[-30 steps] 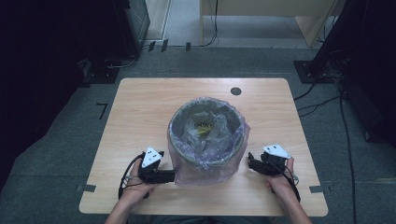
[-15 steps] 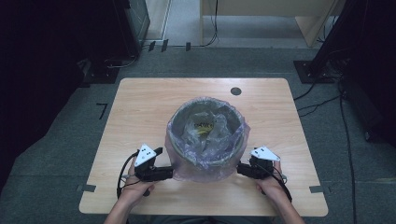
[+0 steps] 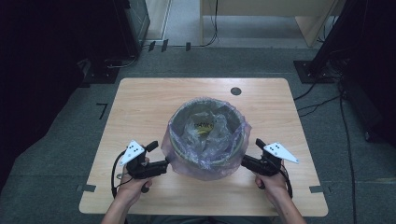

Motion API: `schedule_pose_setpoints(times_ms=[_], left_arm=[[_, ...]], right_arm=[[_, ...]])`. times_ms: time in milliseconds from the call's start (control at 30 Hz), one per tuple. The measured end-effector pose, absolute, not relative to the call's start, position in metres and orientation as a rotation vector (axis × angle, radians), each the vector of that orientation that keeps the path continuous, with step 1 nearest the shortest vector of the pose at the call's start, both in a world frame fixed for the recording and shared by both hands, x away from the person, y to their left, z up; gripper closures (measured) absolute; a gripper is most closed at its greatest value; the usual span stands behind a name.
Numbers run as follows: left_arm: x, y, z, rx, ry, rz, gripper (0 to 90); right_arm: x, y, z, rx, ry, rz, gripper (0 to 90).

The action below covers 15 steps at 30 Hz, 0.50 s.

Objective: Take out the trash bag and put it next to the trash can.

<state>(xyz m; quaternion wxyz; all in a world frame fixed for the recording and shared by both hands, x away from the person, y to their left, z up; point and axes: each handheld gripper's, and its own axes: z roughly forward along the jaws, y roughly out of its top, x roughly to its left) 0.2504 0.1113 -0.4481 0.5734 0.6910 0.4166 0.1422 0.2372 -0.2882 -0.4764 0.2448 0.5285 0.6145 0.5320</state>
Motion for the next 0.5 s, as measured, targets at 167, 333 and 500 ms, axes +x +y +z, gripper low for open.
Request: schedule_pose_setpoints(times_ms=[167, 333, 500], left_arm=[[0.249, 0.115, -0.436, 1.577, 0.981, 0.359, 12.3], [0.247, 0.115, -0.425, 1.534, 0.972, 0.381, 12.3], [0.245, 0.119, -0.413, 1.509, 0.962, 0.394, 12.3]], right_arm=[[0.234, -0.297, -0.462, 1.449, 1.607, 1.494, 15.0], [0.232, -0.304, -0.444, 1.452, 1.532, 1.529, 15.3], [0.230, -0.309, -0.432, 1.458, 1.504, 1.544, 15.4]])
